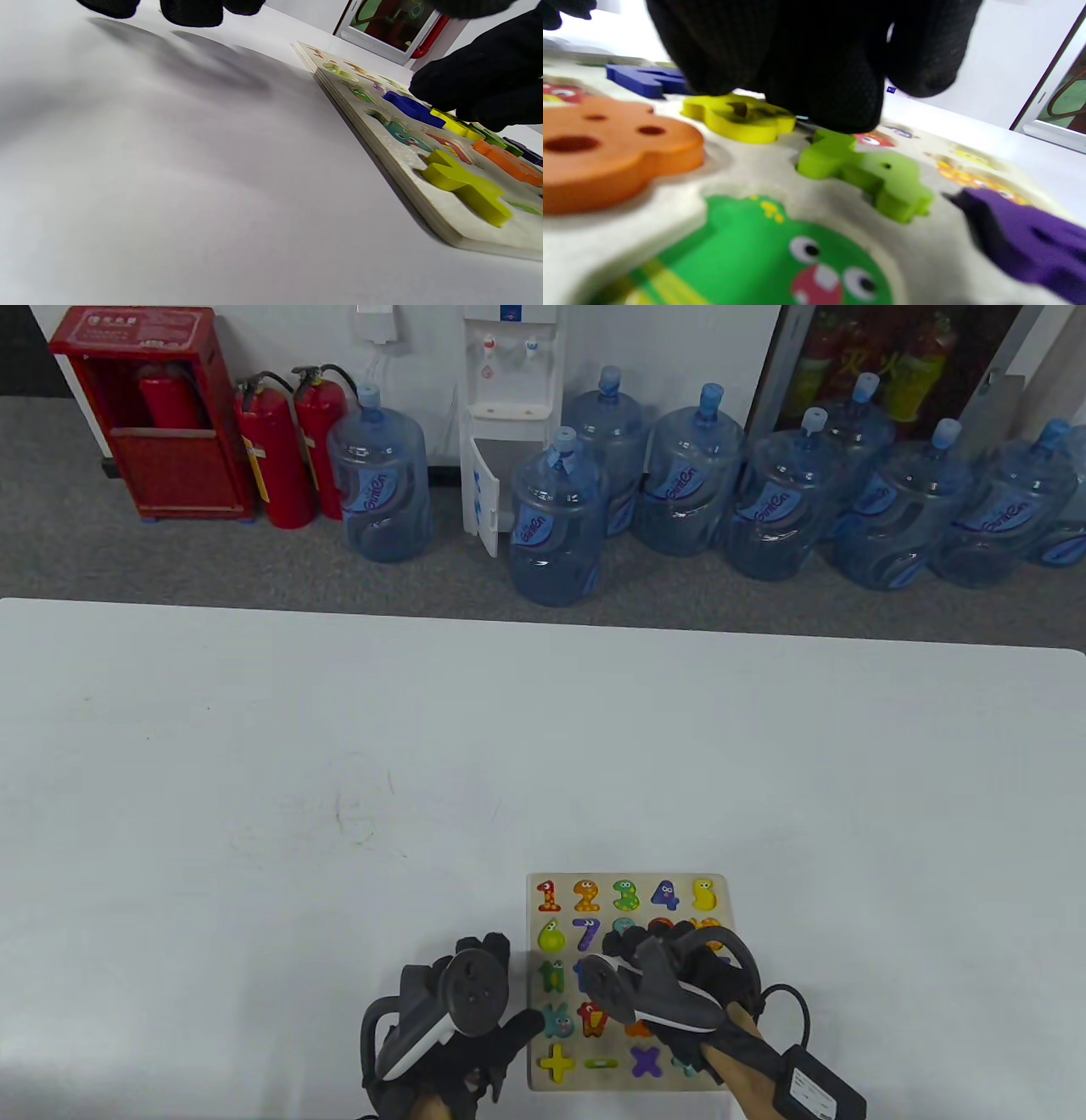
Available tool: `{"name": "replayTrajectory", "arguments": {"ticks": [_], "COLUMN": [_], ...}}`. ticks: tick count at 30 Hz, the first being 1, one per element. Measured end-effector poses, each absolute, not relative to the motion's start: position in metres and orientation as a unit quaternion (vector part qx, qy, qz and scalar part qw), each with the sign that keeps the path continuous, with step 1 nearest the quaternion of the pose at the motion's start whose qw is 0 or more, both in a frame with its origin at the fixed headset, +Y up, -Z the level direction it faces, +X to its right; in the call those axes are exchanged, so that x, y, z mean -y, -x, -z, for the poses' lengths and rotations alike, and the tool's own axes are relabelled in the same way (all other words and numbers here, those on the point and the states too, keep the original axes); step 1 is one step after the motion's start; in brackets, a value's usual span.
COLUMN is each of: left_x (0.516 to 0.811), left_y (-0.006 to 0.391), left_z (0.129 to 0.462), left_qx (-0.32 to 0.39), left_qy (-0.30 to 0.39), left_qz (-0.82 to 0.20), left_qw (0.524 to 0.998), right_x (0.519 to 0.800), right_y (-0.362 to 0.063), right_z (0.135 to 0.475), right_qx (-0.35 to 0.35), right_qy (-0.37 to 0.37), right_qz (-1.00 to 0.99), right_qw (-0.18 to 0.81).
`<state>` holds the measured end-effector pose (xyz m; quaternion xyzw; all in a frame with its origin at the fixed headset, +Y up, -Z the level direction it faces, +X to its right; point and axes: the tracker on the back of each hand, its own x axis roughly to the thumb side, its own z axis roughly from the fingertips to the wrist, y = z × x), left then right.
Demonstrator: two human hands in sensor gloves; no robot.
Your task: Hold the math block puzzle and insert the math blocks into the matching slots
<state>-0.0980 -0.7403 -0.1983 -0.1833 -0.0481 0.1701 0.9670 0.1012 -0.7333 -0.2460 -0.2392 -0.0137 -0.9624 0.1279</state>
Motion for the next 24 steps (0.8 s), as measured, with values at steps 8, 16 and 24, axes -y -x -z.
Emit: {"name": "replayTrajectory", "arguments": {"ticks": [8, 16, 24], "left_x": [0.740, 0.741, 0.741], "left_y": [0.099, 0.099, 0.101], "left_z": [0.199, 0.200, 0.201], "left_qx": [0.047, 0.046, 0.041], "left_qy": [0.183, 0.186, 0.187], "left_qz": [-0.173, -0.174, -0.176], "left_qw": [0.967, 0.966, 0.966], "right_x": [0.713, 0.701, 0.714], "right_y": [-0.130, -0.233, -0.310], "right_z": [0.246, 0.254, 0.269], "right_qx": [-0.031, -0.054, 0.004], "right_qy": [0.206, 0.078, -0.042], "right_qz": [0.970, 0.994, 0.998], "right_qw": [0.128, 0.061, -0.038]}}
